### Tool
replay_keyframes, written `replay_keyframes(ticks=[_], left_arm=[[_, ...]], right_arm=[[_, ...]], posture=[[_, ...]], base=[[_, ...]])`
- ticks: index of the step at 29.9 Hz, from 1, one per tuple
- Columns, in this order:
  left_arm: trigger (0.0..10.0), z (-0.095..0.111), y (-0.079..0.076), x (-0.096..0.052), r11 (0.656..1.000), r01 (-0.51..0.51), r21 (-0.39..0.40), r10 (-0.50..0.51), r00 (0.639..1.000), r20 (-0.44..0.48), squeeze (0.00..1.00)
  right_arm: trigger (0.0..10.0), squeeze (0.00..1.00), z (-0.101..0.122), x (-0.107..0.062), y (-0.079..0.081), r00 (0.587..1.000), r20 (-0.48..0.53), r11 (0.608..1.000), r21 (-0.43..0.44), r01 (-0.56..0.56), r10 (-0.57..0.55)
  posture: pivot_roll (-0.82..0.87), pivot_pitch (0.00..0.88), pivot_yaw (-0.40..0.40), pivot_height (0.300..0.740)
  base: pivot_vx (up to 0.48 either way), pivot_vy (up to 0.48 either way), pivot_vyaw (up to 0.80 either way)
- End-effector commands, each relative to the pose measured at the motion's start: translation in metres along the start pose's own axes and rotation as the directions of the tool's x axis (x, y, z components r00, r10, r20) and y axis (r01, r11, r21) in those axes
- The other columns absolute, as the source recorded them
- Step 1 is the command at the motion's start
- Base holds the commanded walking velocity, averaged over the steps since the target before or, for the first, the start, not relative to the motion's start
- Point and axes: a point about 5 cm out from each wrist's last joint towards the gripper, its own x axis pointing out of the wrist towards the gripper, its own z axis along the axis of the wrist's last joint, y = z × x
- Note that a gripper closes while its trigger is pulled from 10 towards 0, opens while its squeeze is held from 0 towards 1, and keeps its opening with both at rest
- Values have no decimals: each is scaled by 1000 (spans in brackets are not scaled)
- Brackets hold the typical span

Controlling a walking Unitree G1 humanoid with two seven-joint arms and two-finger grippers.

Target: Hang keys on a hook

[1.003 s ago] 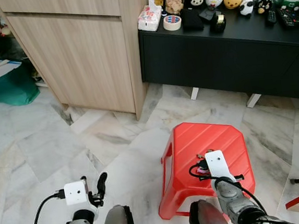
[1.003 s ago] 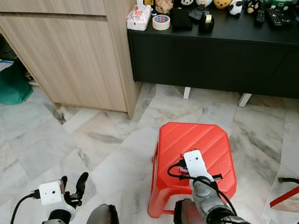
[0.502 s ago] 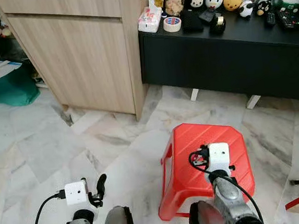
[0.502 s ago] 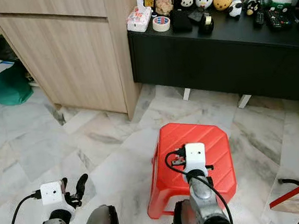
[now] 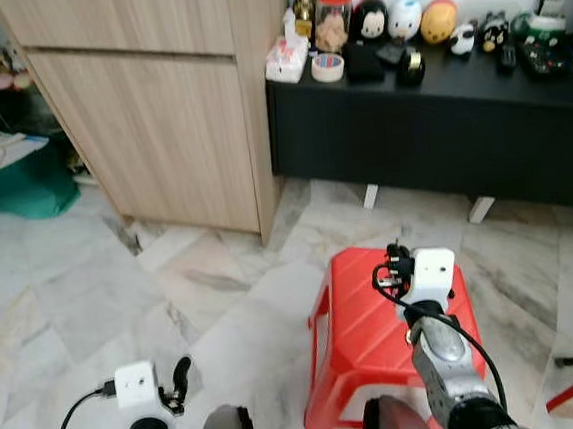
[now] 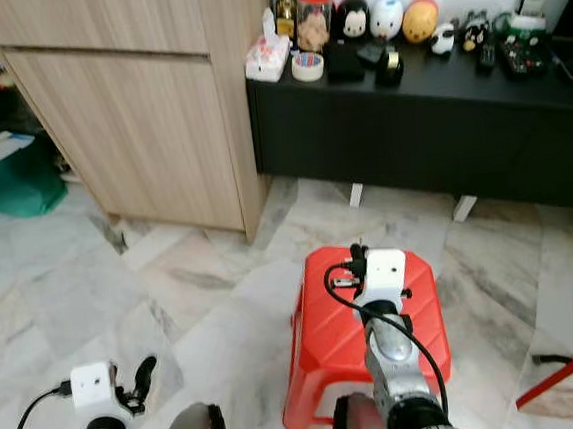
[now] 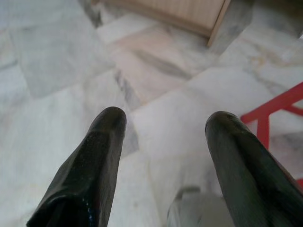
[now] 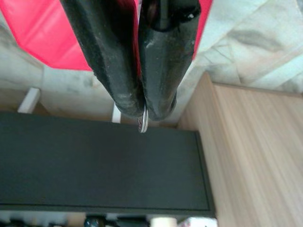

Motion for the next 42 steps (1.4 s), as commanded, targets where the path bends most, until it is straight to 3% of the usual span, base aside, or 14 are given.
replay_keyframes(ticks=[1, 15, 22, 29, 42], left_arm=[[10000, -16, 8, -8, 999, -32, 3, 33, 997, -74, 0], [10000, -47, 8, -22, 999, -45, 6, 45, 972, -229, 0], [10000, -60, 7, -30, 999, -50, 18, 53, 952, -302, 0], [10000, -82, 2, -46, 999, -36, 28, 44, 912, -408, 0], [10000, -83, 2, -47, 999, -48, 20, 52, 913, -405, 0]], right_arm=[[10000, 0, 6, 2, 3, 999, 29, 1000, 10, -18, 18], [10000, 0, -1, -2, 5, 1000, 5, 1000, 22, -21, 20], [10000, 0, -4, -2, 3, 1000, -14, 999, 45, -6, 7], [10000, 0, -7, -5, -3, 999, -23, 998, 44, 34, -33], [10000, 0, -8, -5, 0, 999, -32, 999, 46, 28, -27]], posture=[[100, 37, -46, 650], [98, 8, -44, 740], [96, 11, -50, 740], [97, 30, -51, 740], [100, 36, -51, 740]], base=[[0, 0, 0], [0, 0, 0], [0, 0, 0], [0, 0, 0], [-184, 0, 0]])
